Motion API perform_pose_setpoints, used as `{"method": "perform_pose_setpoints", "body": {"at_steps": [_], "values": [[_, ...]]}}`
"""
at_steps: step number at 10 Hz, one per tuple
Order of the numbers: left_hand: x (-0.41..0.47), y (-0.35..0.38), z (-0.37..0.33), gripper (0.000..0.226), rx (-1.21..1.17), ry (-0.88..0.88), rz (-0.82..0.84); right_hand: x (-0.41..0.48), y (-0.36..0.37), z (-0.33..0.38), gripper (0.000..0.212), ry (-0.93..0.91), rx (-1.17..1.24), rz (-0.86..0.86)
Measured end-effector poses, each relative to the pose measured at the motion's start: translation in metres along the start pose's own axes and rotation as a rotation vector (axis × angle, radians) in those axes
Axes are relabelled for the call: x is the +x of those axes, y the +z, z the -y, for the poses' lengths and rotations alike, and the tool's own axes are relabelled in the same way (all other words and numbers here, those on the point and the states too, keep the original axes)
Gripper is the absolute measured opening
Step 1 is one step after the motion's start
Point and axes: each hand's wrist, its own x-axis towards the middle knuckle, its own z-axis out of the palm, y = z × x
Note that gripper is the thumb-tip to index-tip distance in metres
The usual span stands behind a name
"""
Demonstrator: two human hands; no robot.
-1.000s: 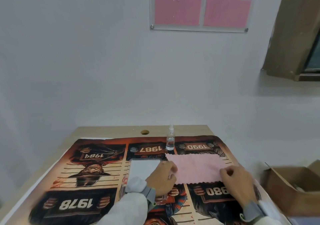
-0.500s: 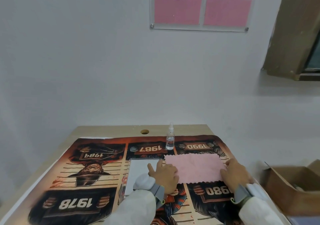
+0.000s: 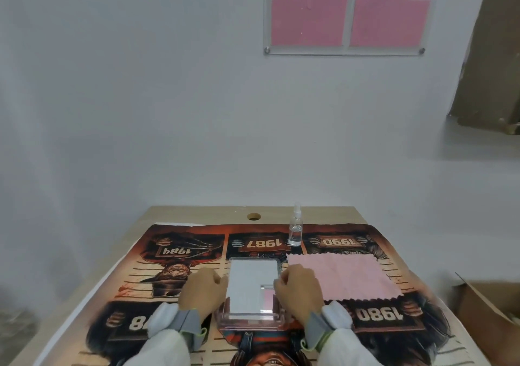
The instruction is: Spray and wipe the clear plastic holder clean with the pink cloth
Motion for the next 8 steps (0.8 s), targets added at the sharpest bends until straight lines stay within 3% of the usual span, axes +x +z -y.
{"method": "perform_pose_setpoints", "body": {"at_steps": [1, 2, 5, 6, 7, 8], "values": [[-0.003, 0.0, 0.01, 0.018, -0.018, -0.007, -0.029, 0.002, 0.008, 0.012, 0.019, 0.046, -0.081, -0.066], [-0.001, 0.002, 0.013, 0.023, -0.042, -0.024, -0.088, 0.009, 0.011, 0.016, 0.022, 0.096, -0.063, -0.114], [0.003, 0.009, 0.019, 0.016, -0.079, -0.024, -0.19, 0.016, 0.017, 0.018, 0.015, 0.085, 0.087, -0.162], [0.002, 0.005, 0.019, 0.018, -0.083, -0.022, -0.145, 0.011, 0.012, 0.021, 0.012, 0.061, 0.135, -0.143], [0.001, -0.006, 0.017, 0.026, -0.15, 0.074, -0.107, 0.005, -0.009, 0.025, 0.009, -0.029, 0.278, -0.13], [-0.001, -0.029, 0.009, 0.023, -0.481, 0.149, -0.075, 0.0, -0.037, 0.034, 0.029, -0.023, 0.607, -0.022]]}}
